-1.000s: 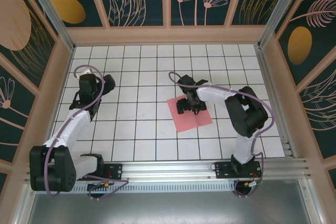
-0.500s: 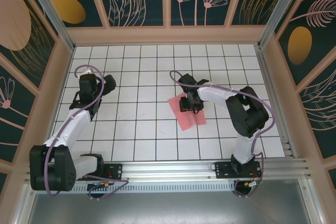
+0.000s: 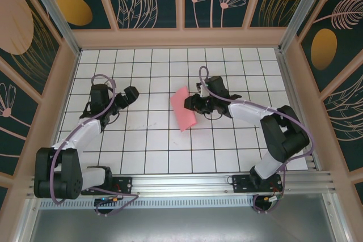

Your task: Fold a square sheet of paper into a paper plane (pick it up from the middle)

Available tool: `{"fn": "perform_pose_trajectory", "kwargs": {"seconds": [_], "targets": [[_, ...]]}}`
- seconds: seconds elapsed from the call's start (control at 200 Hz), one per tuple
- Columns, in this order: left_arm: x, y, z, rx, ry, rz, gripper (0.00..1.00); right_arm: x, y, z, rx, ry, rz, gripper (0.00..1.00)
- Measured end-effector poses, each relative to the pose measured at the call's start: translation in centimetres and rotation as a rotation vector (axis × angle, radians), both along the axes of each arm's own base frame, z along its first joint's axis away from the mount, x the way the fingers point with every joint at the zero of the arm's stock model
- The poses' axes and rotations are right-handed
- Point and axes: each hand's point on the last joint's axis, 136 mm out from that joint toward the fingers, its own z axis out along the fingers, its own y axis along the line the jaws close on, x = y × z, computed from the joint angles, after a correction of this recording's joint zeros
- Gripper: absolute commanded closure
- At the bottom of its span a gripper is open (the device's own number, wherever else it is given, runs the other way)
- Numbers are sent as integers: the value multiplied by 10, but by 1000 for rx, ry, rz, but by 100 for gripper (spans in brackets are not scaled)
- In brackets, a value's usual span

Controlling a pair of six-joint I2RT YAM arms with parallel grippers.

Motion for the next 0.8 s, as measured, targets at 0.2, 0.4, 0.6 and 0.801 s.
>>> {"fn": "perform_pose_trajectory", "kwargs": {"seconds": [0.2, 0.4, 0.6, 0.801], "targets": [[-10, -28, -7, -43, 22, -63, 1, 5, -10, -29, -91, 19, -39, 52], [-12, -45, -18, -60, 58, -96, 2, 19, -40, -49, -233, -5, -120, 35], [-14, -61, -20, -86, 63, -129, 2, 28, -61, -58, -322, -25, -177, 28], [-18, -89, -15, -119, 38, -203, 1, 34, -76, -62, -356, -22, -217, 31]]}}
